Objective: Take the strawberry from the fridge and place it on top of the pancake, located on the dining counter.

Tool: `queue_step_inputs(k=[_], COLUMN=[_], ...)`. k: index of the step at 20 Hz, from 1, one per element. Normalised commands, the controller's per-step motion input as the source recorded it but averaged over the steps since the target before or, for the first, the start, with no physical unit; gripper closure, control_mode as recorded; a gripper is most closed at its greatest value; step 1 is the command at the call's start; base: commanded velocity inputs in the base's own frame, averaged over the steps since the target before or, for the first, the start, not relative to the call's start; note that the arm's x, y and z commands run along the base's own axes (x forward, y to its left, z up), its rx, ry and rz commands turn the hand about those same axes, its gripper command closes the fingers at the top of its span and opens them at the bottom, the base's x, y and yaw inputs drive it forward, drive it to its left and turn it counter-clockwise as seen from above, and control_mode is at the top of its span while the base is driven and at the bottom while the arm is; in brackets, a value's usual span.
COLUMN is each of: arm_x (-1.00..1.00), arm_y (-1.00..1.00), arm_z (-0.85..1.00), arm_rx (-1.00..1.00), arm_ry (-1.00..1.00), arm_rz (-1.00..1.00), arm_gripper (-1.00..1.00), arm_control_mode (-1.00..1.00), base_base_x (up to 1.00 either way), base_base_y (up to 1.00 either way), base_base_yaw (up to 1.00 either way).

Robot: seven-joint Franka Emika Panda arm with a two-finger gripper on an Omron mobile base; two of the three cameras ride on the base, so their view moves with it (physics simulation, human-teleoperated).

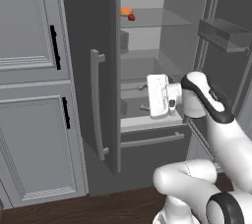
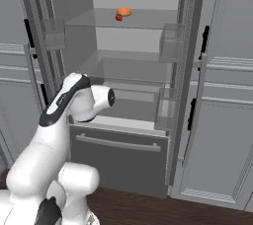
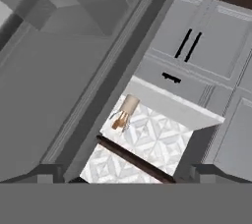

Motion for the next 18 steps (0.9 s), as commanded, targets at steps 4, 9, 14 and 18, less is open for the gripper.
queue_step_inputs(k=[4, 9, 14, 18], arm_x=[0.89, 0.84, 0.55, 0.26], arm_y=[0.00, 0.00, 0.47, 0.81], arm_z=[0.11, 0.02, -0.23, -0.36], arm_rx=[0.03, 0.00, 0.00, 0.00], arm_ry=[0.41, 0.21, 0.03, 0.00], arm_rz=[0.15, 0.18, 0.11, 0.07], arm_gripper=[-1.00, -1.00, -1.00, -1.00], arm_control_mode=[-1.00, -1.00, -1.00, -1.00], base_base_x=[0.00, 0.00, 0.00, 0.00], base_base_y=[0.00, 0.00, 0.00, 0.00], base_base_yaw=[0.00, 0.00, 0.00, 0.00])
